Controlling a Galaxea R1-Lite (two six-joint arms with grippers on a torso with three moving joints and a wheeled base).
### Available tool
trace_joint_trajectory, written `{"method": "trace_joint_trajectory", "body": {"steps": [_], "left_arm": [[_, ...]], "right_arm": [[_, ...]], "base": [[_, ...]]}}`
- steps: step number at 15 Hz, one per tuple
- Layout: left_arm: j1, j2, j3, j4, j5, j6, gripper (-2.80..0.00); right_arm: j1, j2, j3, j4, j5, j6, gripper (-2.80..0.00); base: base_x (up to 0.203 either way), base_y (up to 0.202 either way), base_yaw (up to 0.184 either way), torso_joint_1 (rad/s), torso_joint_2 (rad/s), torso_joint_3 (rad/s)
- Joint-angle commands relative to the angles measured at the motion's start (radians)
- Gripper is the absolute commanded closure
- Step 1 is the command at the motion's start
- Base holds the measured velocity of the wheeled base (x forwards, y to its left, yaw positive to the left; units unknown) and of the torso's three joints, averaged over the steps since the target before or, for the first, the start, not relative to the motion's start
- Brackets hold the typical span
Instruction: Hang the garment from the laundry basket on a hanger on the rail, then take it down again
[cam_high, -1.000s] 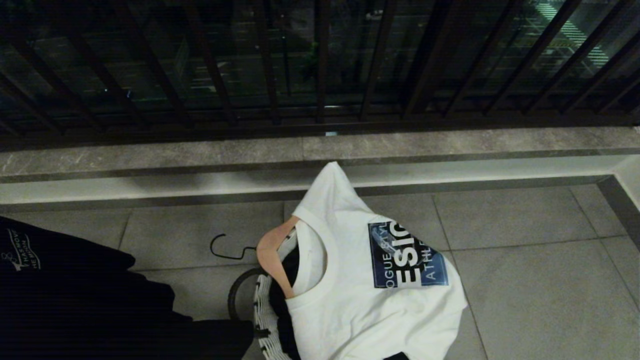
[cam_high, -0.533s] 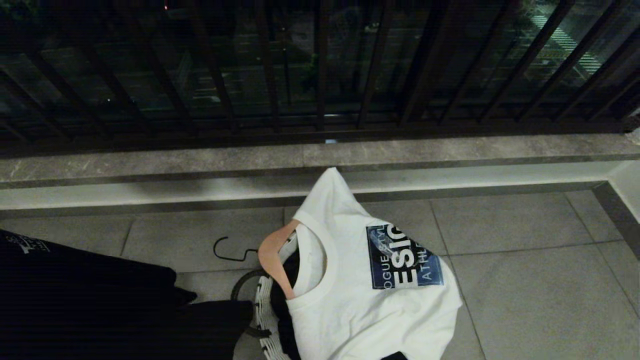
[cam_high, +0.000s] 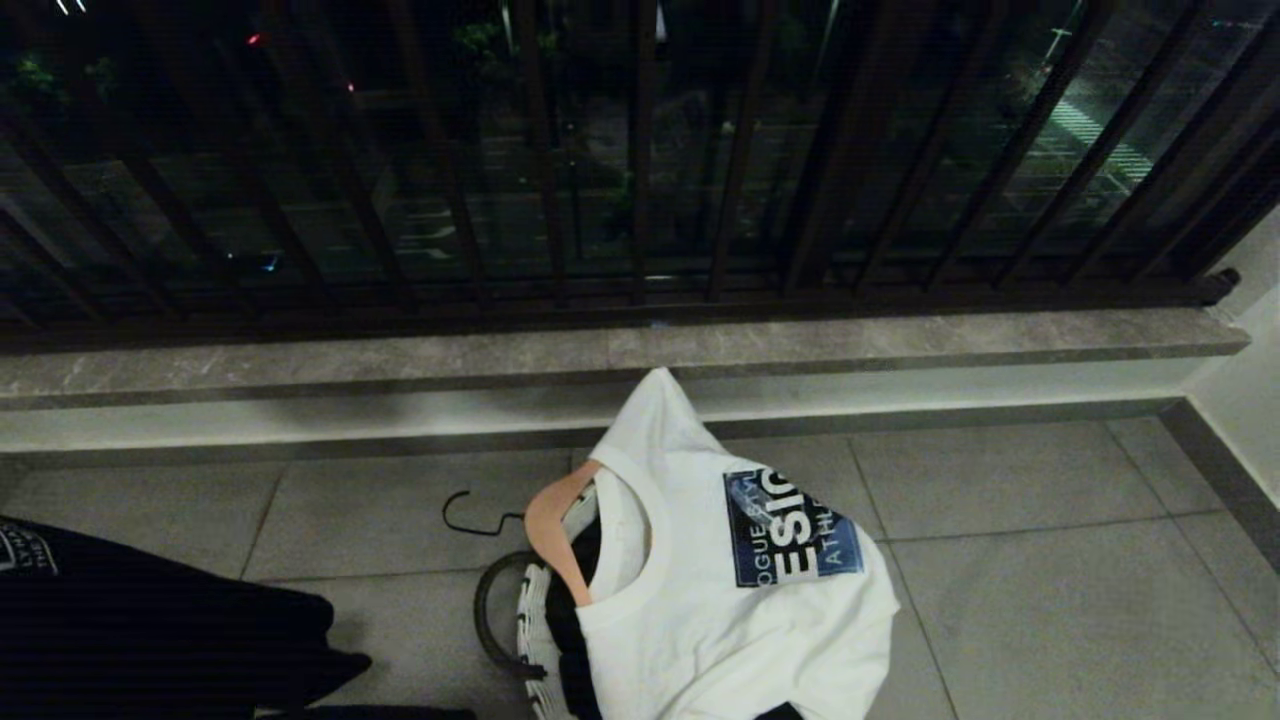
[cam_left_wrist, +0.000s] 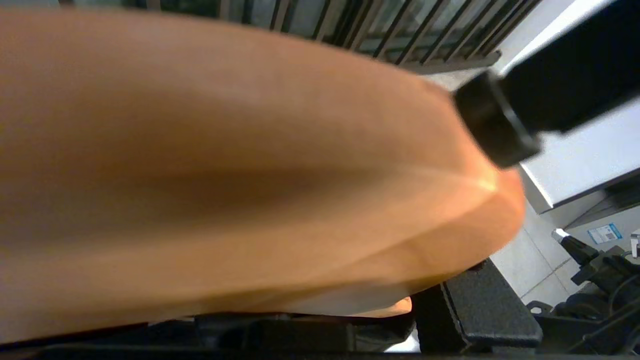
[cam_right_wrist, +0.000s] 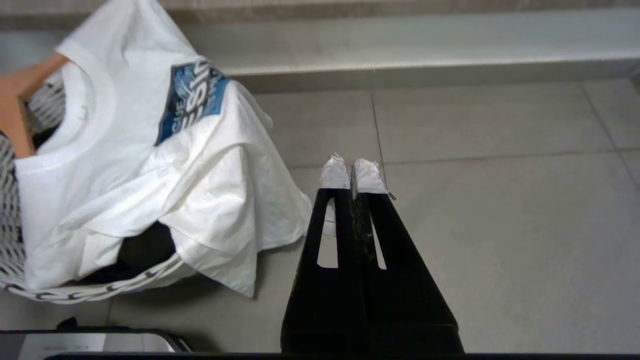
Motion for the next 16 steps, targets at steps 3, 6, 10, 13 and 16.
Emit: {"method": "trace_joint_trajectory", "body": {"steps": [3, 6, 10, 13, 16], "left_arm": [[0.000, -0.022, 0.010, 0.005, 0.000, -0.003, 0.00], [0.000, -0.029, 0.019, 0.007, 0.000, -0.004, 0.00], [0.000, -0.027, 0.019, 0.004, 0.003, -0.004, 0.00], [0.001, -0.027, 0.025, 0.003, 0.002, -0.003, 0.00], [0.000, -0.025, 0.025, 0.002, 0.001, -0.001, 0.00]], "right_arm": [[0.000, 0.000, 0.000, 0.000, 0.001, -0.001, 0.00], [0.000, 0.000, 0.000, 0.000, 0.000, 0.000, 0.00], [0.000, 0.000, 0.000, 0.000, 0.001, -0.001, 0.00], [0.000, 0.000, 0.000, 0.000, 0.001, -0.001, 0.00], [0.000, 0.000, 0.000, 0.000, -0.001, 0.000, 0.00]], "base": [[0.000, 0.000, 0.000, 0.000, 0.00, 0.204], [0.000, 0.000, 0.000, 0.000, 0.00, 0.208], [0.000, 0.000, 0.000, 0.003, 0.00, 0.204], [0.000, 0.000, 0.000, 0.001, 0.00, 0.200], [0.000, 0.000, 0.000, 0.005, 0.00, 0.203]]}}
